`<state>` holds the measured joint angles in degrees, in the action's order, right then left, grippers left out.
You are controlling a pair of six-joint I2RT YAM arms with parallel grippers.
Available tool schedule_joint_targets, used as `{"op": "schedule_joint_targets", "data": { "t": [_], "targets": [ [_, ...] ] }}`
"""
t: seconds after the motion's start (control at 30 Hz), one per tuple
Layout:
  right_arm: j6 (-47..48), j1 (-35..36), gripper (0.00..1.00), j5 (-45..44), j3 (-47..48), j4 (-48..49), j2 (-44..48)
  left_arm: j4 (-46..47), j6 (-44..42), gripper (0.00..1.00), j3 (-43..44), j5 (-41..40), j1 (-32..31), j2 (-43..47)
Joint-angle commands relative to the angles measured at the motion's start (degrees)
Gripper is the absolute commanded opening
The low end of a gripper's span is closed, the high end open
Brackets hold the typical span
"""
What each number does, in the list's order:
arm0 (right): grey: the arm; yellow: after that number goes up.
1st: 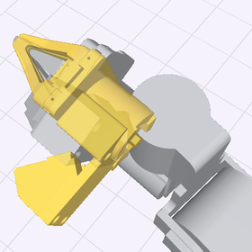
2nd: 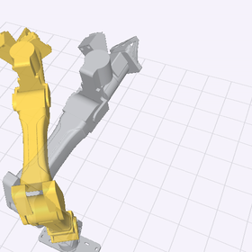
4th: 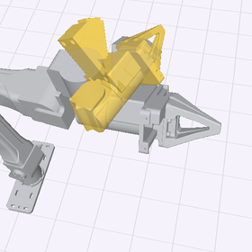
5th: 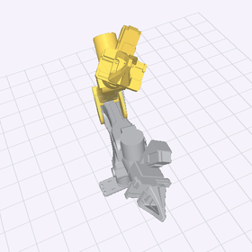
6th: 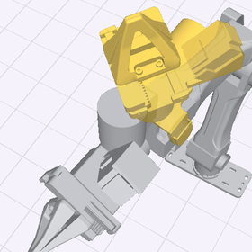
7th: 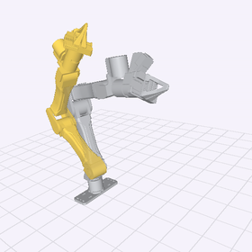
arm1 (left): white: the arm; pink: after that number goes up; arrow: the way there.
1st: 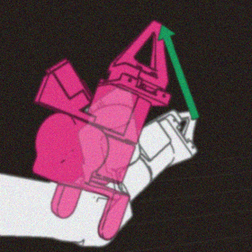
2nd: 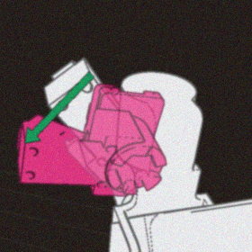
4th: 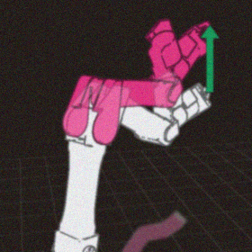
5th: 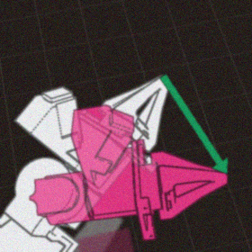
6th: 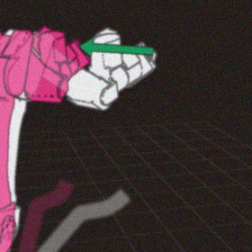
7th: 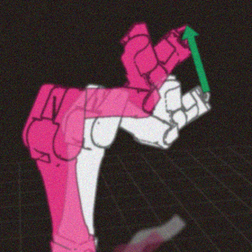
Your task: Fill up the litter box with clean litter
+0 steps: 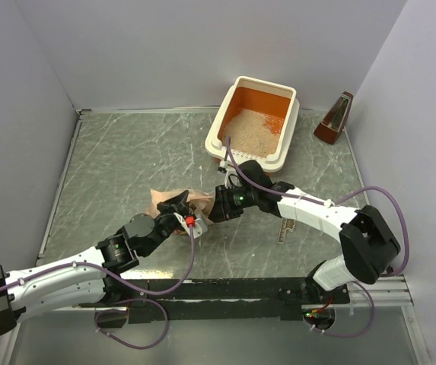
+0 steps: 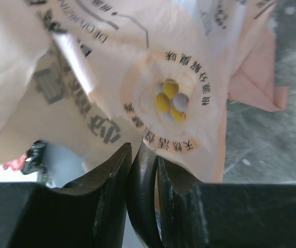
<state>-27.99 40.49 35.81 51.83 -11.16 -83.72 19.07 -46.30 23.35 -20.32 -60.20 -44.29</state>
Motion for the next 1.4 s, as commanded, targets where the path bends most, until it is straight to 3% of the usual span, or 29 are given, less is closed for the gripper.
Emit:
{"op": "schedule_joint_targets", "data": {
  "t": [0.0, 0.27, 0.47, 0.87, 1.37],
  "targets": [
    [-4.3, -0.6, 0.00, 9.0, -4.6, 8.9, 4.0, 6.2, -0.4, 0.01, 1.0, -1.0, 0.1, -0.4],
    [-12.0, -2.4, 0.00, 16.1, -12.0, 25.4, 8.3, 6.3, -0.4, 0.01, 0.8, -1.1, 0.0, -1.2],
    [-16.5, -4.2, 0.00, 18.3, -16.5, 31.7, 11.5, 6.5, -0.3, 0.01, 0.7, -1.0, -0.1, -1.6],
    [-21.5, -10.0, 0.00, 18.9, -23.2, 31.5, 20.3, 6.9, -0.7, 0.01, 0.3, -1.3, -0.4, -1.9],
    [-27.0, -15.9, 0.00, 17.2, -27.9, 18.3, 34.7, 7.7, -1.2, 0.01, 0.0, -1.8, -1.0, -2.6]
  ]
}}
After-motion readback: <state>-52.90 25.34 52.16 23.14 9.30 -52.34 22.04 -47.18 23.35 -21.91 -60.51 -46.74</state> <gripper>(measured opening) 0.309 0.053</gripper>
